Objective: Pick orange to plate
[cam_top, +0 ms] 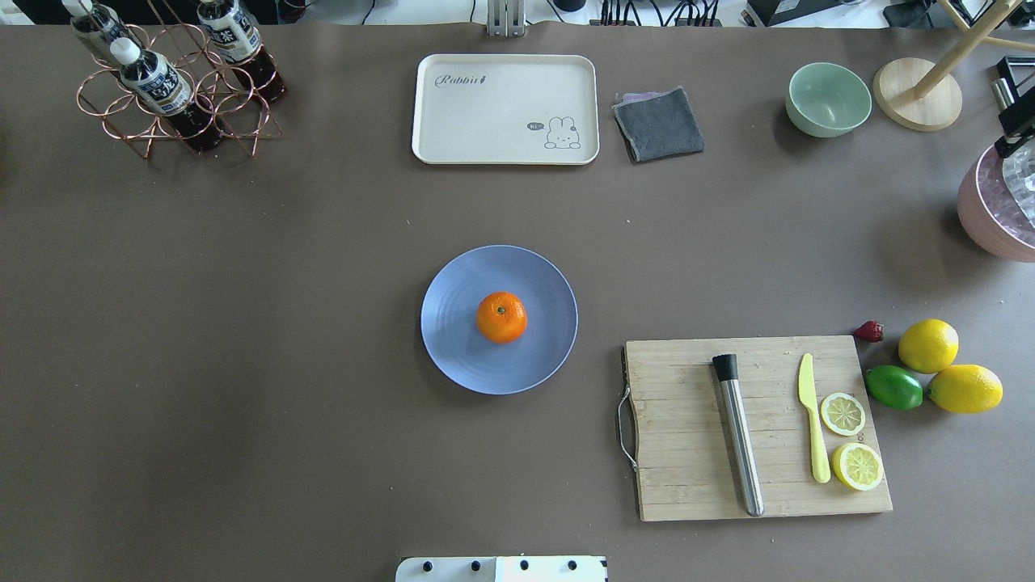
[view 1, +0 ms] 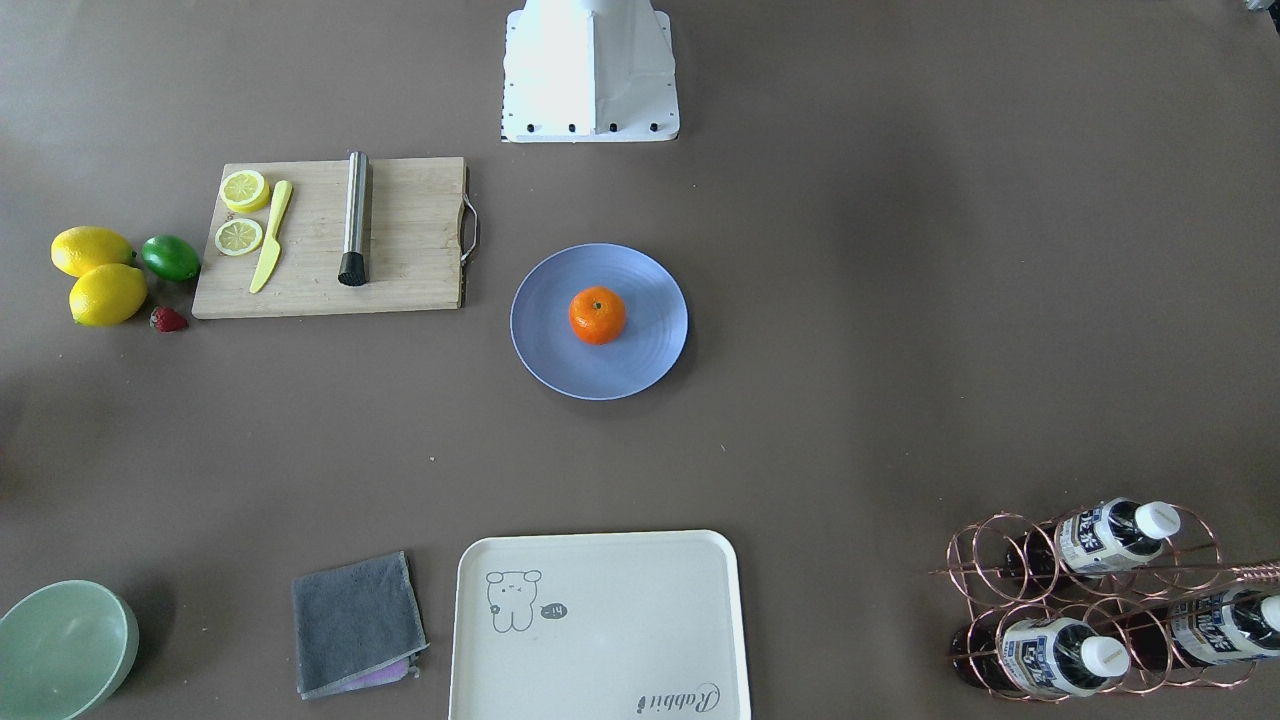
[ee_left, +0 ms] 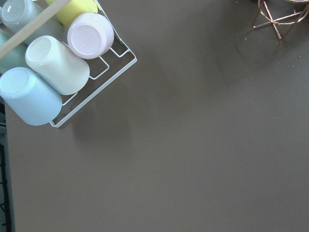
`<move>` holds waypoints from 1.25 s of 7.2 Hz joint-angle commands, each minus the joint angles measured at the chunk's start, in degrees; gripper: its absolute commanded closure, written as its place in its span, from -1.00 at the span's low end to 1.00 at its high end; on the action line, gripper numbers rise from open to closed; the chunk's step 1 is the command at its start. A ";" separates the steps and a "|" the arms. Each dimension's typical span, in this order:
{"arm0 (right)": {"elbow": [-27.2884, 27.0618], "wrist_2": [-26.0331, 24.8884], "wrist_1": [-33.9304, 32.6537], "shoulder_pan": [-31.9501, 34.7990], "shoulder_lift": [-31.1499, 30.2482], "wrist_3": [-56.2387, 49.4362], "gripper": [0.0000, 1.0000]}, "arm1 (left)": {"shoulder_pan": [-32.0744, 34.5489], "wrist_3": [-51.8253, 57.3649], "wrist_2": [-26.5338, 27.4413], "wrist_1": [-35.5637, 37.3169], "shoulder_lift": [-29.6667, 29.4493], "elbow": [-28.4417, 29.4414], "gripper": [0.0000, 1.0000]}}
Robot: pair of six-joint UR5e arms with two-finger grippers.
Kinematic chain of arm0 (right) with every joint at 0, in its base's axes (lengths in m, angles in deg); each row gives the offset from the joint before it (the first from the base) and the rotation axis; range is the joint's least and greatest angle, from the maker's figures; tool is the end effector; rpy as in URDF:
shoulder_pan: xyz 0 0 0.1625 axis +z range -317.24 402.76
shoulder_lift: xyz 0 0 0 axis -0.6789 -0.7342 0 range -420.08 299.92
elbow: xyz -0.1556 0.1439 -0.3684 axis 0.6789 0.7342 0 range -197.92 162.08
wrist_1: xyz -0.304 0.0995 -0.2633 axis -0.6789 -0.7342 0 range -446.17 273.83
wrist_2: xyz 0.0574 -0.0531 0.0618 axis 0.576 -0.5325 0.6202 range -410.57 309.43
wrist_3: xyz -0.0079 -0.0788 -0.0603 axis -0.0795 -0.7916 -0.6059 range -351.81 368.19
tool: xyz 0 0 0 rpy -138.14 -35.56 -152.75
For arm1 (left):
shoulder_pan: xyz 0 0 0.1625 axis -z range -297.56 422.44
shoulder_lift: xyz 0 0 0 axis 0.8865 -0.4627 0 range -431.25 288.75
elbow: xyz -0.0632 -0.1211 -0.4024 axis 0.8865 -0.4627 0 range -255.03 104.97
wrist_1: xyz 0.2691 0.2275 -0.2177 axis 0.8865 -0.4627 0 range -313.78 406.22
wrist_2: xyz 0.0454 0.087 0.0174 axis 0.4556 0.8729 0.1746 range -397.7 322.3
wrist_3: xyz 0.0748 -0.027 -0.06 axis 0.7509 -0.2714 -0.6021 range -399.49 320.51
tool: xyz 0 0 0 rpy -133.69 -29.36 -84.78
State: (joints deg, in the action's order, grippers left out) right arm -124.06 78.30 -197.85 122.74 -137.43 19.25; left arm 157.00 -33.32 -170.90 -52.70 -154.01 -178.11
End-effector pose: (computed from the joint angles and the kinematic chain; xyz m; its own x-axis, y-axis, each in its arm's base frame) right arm -0.0251 -0.5494 0.4528 0.7723 -0.0206 0.6349 0.0251 0.9997 0.0020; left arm -0.1008 -0.4449 0.5890 0.7444 0.2188 -0.6308 -0.0030 0.9459 0.3245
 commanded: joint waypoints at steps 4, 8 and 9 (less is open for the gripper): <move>6.19 2.71 5.84 11.50 -9.21 -17.02 -1.00 | -2.36 -3.01 -1.27 -0.48 -0.12 0.34 -0.96; 10.78 3.84 16.23 13.53 -13.09 -16.95 -1.00 | -2.62 -2.83 -1.26 -0.57 -0.03 0.25 -0.96; 10.78 4.54 16.14 13.79 -13.18 -16.95 -1.00 | -2.62 -2.83 -1.35 -0.57 0.06 0.25 -0.96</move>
State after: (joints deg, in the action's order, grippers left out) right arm -113.42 81.98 -181.98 136.16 -150.43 2.26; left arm 154.38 -36.17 -172.19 -53.27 -154.02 -177.83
